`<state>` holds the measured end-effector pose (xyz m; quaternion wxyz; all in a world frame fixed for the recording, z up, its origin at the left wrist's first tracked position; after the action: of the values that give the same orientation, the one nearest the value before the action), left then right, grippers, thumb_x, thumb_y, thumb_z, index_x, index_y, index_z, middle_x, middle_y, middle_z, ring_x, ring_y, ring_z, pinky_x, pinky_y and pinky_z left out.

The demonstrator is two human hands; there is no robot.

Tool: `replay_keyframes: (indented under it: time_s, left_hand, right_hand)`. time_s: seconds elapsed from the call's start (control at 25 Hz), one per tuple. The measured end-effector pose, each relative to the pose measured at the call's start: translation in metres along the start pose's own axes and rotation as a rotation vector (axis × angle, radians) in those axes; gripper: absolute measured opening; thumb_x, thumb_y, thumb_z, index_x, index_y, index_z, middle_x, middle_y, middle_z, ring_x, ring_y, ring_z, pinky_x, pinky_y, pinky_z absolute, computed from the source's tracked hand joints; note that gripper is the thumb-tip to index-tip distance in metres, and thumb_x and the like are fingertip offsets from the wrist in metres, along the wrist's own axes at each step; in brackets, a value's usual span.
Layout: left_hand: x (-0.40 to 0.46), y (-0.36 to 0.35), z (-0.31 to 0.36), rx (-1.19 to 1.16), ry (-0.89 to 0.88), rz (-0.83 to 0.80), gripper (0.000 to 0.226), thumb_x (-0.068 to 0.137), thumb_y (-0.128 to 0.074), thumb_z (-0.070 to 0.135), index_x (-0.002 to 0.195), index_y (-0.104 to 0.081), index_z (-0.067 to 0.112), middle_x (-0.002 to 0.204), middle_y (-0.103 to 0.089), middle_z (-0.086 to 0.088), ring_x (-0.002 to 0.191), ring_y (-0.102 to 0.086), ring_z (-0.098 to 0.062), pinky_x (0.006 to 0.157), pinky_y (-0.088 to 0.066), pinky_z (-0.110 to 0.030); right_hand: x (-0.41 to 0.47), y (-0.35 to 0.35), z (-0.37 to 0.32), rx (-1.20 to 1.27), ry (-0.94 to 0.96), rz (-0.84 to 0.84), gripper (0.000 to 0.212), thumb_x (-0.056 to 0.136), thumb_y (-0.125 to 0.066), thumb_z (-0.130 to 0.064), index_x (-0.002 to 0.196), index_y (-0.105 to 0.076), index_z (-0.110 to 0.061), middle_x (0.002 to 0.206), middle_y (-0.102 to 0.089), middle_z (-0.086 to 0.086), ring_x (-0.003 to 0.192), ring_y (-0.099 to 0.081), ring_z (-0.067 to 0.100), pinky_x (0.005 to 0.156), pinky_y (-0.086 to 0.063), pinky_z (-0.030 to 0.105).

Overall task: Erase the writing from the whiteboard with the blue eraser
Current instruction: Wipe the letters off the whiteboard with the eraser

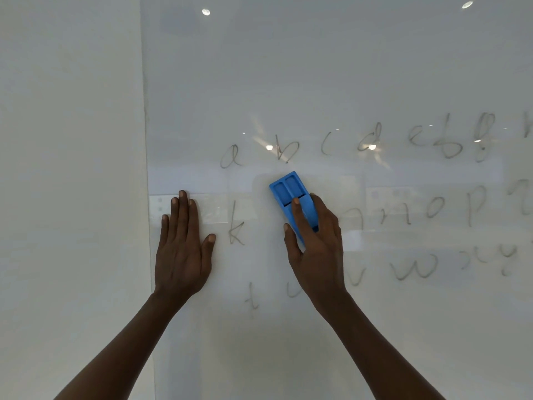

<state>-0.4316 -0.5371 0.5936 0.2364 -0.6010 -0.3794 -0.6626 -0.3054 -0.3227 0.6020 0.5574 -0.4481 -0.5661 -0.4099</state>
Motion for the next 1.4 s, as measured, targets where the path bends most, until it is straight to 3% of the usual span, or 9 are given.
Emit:
replay_keyframes:
  time_s: [0.28,0.48,0.68,0.84,1.04,1.24,1.4]
  left_hand:
    - [-0.001,0.000,0.000,0.005,-0.006,-0.004,0.071,0.104,-0.027,0.038,0.160,-0.007,0.000,0.171,-0.001,-0.014,0.159,0.003,-0.025,0.129,0.001,-0.035]
    - [-0.002,0.000,0.001,0.017,-0.015,0.002,0.071,0.104,-0.027,0.038,0.160,-0.007,0.000,0.171,-0.001,-0.015,0.159,0.002,-0.025,0.129,0.002,-0.036]
    - [-0.002,0.001,0.001,0.012,-0.015,0.015,0.070,0.104,-0.029,0.037,0.160,-0.009,0.000,0.171,-0.002,-0.015,0.159,0.001,-0.026,0.129,0.001,-0.036]
    - [-0.001,0.000,0.000,0.014,-0.019,0.018,0.070,0.104,-0.030,0.037,0.160,-0.009,0.000,0.171,-0.002,-0.015,0.159,0.000,-0.026,0.129,0.001,-0.035]
    - [-0.001,-0.001,0.000,0.026,-0.012,0.015,0.071,0.103,-0.029,0.038,0.160,-0.010,-0.001,0.171,-0.001,-0.013,0.159,0.000,-0.026,0.129,0.000,-0.037]
    - [-0.001,0.000,0.001,0.028,-0.014,0.017,0.071,0.104,-0.028,0.039,0.160,-0.011,-0.001,0.171,-0.003,-0.015,0.159,-0.001,-0.026,0.129,-0.001,-0.037]
    - [-0.002,0.000,0.001,0.026,-0.009,0.018,0.071,0.103,-0.029,0.038,0.159,-0.011,-0.002,0.171,-0.003,-0.014,0.159,0.000,-0.025,0.129,-0.003,-0.038]
  right_hand:
    - [-0.047,0.006,-0.004,-0.086,0.135,-0.098,0.044,0.094,-0.055,-0.023,0.136,-0.052,-0.012,0.135,-0.052,0.019,0.119,-0.052,0.030,0.090,-0.054,0.044]
    - [-0.017,0.030,0.024,-0.150,0.059,-0.020,0.053,0.087,-0.067,-0.018,0.137,-0.050,-0.011,0.135,-0.053,0.018,0.113,-0.054,0.030,0.087,-0.055,0.040]
    - [0.024,0.018,0.012,-0.083,-0.027,0.016,0.053,0.088,-0.067,-0.018,0.138,-0.049,-0.010,0.136,-0.052,0.016,0.115,-0.051,0.028,0.092,-0.053,0.039]
    - [0.016,-0.003,-0.021,-0.081,0.098,-0.065,0.051,0.089,-0.064,-0.021,0.137,-0.050,-0.009,0.135,-0.052,0.018,0.113,-0.053,0.031,0.091,-0.053,0.041]
    - [-0.010,0.006,-0.022,-0.207,0.319,-0.088,0.041,0.088,-0.065,-0.020,0.127,-0.061,-0.010,0.127,-0.060,0.018,0.098,-0.062,0.031,0.077,-0.057,0.039]
    - [0.033,0.028,0.010,-0.302,0.128,-0.037,0.049,0.089,-0.064,-0.027,0.134,-0.054,-0.010,0.125,-0.059,0.019,0.096,-0.059,0.031,0.066,-0.056,0.037]
    - [0.077,0.027,0.010,-0.261,-0.005,0.005,0.050,0.091,-0.064,-0.029,0.135,-0.051,-0.010,0.121,-0.057,0.020,0.102,-0.057,0.033,0.069,-0.056,0.041]
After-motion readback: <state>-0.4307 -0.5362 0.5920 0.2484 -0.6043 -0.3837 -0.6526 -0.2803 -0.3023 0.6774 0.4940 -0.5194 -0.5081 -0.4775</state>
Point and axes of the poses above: each hand's wrist, its own x-axis towards the middle knuckle, its own y-axis out of the back of the hand, z = x × y, the point moved 10 cm from there along x, towards the middle knuckle
